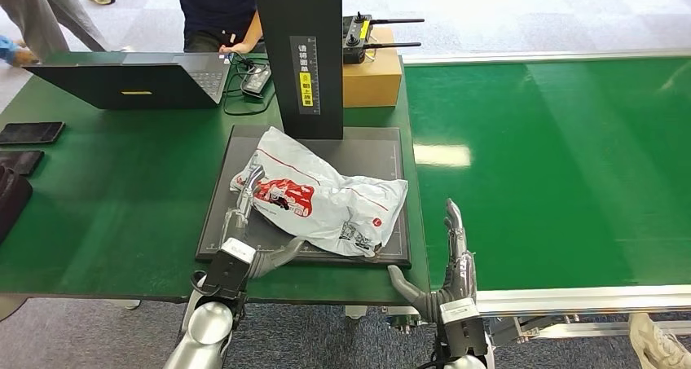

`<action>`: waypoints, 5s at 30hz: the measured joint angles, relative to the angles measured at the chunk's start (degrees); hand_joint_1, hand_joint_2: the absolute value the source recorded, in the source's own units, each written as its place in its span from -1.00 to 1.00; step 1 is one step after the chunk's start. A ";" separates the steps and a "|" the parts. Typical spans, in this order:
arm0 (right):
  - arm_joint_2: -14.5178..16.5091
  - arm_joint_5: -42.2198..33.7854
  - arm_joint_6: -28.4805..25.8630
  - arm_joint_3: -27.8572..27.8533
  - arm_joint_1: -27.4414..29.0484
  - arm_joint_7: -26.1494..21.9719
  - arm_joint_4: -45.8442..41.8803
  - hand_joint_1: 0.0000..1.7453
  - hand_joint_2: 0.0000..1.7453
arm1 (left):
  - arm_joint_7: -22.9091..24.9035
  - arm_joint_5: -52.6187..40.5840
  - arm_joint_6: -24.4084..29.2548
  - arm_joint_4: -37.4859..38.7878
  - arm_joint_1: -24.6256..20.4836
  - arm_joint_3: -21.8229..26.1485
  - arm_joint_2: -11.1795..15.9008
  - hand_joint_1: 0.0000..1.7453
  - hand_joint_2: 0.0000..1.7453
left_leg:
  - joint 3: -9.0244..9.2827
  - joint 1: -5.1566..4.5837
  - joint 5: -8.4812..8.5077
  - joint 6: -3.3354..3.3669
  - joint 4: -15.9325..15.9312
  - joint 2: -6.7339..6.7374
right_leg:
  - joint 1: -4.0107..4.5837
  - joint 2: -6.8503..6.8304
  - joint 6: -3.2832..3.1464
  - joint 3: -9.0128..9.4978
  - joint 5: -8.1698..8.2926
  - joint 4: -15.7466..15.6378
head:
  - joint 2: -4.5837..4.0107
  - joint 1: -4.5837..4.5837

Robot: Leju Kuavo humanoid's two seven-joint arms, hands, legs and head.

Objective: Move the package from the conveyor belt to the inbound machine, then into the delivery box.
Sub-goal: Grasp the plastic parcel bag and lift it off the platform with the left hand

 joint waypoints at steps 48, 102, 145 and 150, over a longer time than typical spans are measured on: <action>1.77 1.05 1.60 -3.85 -0.82 0.55 -1.58 -1.00 1.00 | 3.62 -16.12 2.09 -1.85 -2.64 -0.60 0.97 -1.00 1.00 | 0.01 0.00 0.01 -0.01 0.00 0.00 | 0.00 0.00 0.00 0.00 0.01 0.00 | 0.00 0.00; 1.68 -1.92 5.44 -3.97 -5.02 0.66 1.89 -1.00 1.00 | 10.37 -24.68 -4.72 29.03 -27.66 -11.93 9.29 -1.00 1.00 | -0.01 0.00 0.04 -0.02 0.00 0.01 | 0.01 0.00 -0.03 -0.01 0.03 0.02 | 0.00 0.00; 0.72 -4.06 2.21 -0.37 -6.18 1.91 3.40 -1.00 1.00 | 16.70 -30.49 2.05 41.53 -33.40 -12.06 9.35 1.00 1.00 | 0.01 0.00 0.05 -0.02 0.00 0.00 | 0.01 0.00 -0.03 0.00 0.04 0.03 | 0.00 0.01; 0.72 -4.06 1.64 -0.16 -6.14 2.09 3.40 -1.00 1.00 | 14.85 -29.58 3.85 41.55 -33.36 -11.13 9.35 1.00 1.00 | 0.00 0.00 0.05 -0.02 0.00 0.01 | 0.01 0.00 -0.03 -0.01 0.04 0.04 | 0.00 -0.01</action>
